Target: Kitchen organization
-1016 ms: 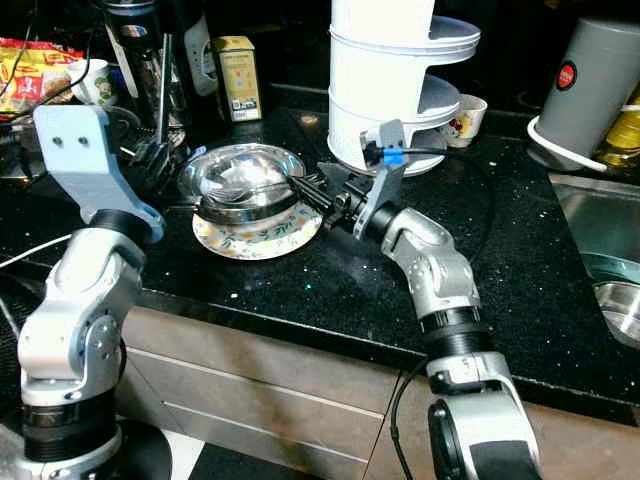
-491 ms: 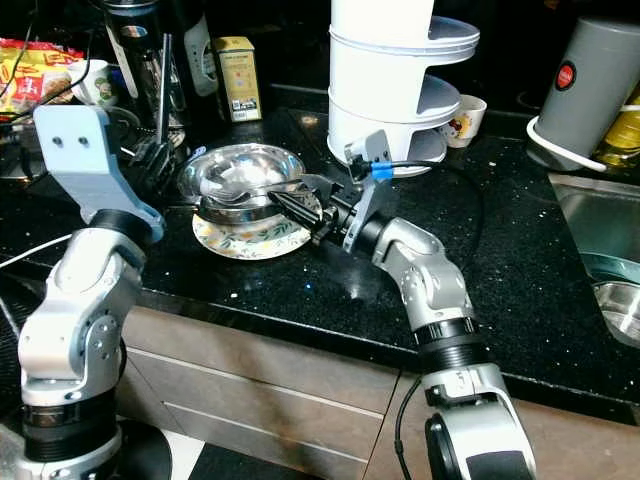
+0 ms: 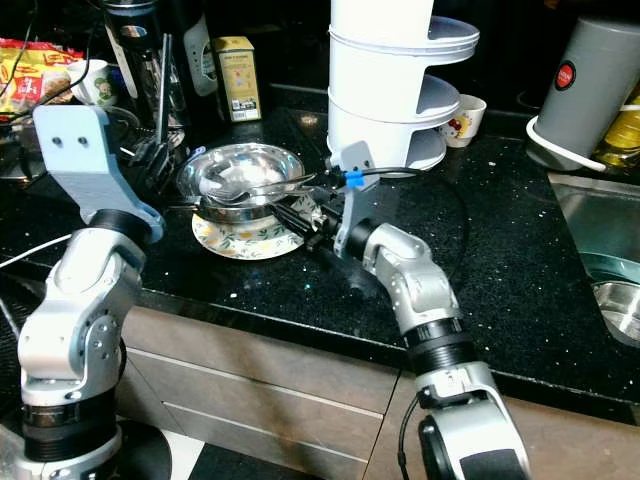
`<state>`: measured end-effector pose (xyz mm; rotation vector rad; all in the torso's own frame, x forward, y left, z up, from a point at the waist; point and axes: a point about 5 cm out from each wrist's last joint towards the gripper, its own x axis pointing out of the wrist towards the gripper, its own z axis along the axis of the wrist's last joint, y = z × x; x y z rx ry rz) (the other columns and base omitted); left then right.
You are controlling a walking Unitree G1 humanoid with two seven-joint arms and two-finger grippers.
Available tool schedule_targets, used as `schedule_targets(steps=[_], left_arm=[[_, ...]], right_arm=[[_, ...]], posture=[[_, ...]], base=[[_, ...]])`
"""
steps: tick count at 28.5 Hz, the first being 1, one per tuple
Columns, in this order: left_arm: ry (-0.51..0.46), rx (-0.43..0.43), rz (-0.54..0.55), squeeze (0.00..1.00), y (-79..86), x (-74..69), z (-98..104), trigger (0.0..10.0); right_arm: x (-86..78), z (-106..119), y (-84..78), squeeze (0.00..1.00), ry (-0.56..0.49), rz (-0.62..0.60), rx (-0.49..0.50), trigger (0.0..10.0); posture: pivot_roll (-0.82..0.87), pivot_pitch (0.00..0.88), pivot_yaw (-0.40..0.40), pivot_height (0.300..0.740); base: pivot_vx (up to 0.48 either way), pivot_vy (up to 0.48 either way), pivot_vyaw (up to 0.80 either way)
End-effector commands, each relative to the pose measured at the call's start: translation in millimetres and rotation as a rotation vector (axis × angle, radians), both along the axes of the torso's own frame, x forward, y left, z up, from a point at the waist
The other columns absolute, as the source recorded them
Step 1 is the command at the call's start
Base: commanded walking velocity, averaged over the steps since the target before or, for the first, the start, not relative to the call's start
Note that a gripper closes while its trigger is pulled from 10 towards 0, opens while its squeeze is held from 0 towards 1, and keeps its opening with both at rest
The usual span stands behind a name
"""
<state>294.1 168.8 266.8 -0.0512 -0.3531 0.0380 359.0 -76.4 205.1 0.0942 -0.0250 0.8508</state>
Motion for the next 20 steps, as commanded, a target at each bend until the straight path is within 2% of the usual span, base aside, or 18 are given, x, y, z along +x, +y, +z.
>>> schedule_targets(steps=[1,10,19,20], left_arm=[[0.010,-0.013,-0.009,0.00,-0.9,1.4,-2,10.0],[0.010,-0.016,-0.008,0.00,-1.7,1.7,-2,10.0],[0.007,-0.017,-0.005,0.00,-1.1,1.6,-2,10.0],[0.007,-0.016,-0.005,0.00,-1.2,1.6,-2,10.0]], right_arm=[[1.3,2,-1.3,0.00,-0.003,-0.011,0.010,10.0],[-0.9,14,-0.6,0.00,-0.005,0.033,0.144,10.0],[-0.1,11,4.3,0.00,0.004,0.018,0.108,10.0],[0.4,10,4.9,0.00,0.009,0.013,0.101,4.2]], posture=[[0.07,0.000,-0.048,0.740],[0.08,0.000,-0.053,0.740],[0.08,0.000,-0.053,0.740],[0.08,0.000,-0.054,0.740]], base=[[0.000,0.000,0.00],[0.000,0.000,0.00],[0.000,0.000,0.00],[0.000,0.000,0.00]])
